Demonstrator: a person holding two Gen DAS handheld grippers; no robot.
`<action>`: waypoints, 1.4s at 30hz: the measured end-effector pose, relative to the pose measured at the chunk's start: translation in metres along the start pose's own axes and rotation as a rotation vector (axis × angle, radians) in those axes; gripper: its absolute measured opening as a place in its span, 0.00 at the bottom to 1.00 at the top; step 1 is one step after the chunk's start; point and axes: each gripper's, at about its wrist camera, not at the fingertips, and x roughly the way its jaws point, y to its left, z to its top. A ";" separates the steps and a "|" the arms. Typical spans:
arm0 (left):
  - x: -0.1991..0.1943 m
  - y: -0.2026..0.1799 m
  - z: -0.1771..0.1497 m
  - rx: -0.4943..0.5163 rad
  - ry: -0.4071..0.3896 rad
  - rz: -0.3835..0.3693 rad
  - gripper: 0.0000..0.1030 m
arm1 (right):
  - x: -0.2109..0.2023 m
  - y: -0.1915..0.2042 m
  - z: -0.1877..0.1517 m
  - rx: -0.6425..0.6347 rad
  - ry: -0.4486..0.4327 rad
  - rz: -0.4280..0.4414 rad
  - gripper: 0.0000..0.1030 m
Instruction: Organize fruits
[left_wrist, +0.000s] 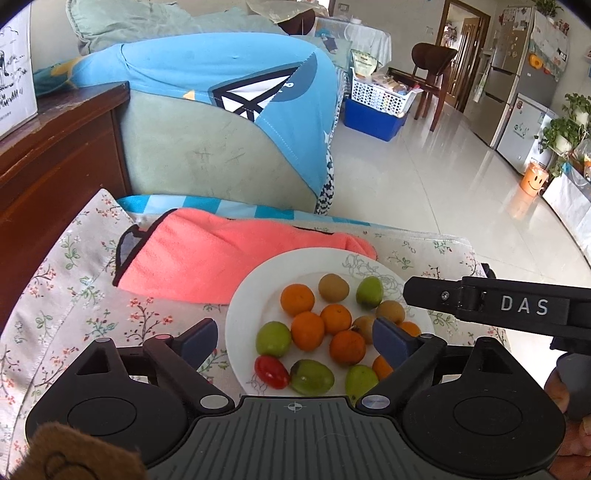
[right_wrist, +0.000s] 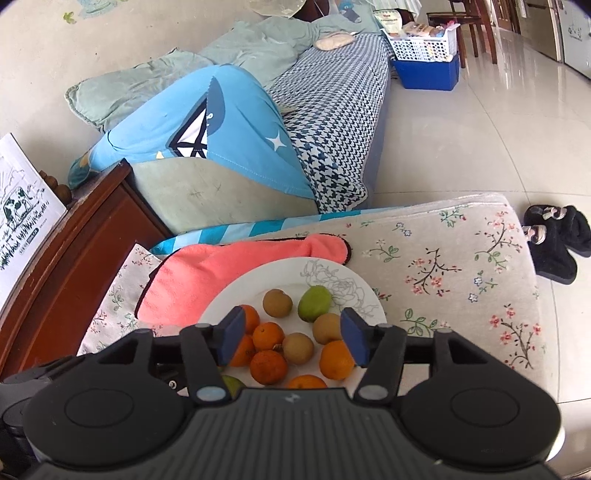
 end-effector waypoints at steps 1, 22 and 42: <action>-0.002 0.000 -0.001 0.002 0.004 0.006 0.90 | -0.002 0.000 -0.001 0.004 0.003 -0.006 0.64; -0.012 0.008 -0.014 0.023 0.121 0.142 0.93 | -0.030 0.015 -0.026 -0.055 0.069 -0.199 0.94; 0.002 0.008 -0.010 0.007 0.178 0.209 0.93 | -0.008 0.022 -0.032 -0.147 0.133 -0.293 0.97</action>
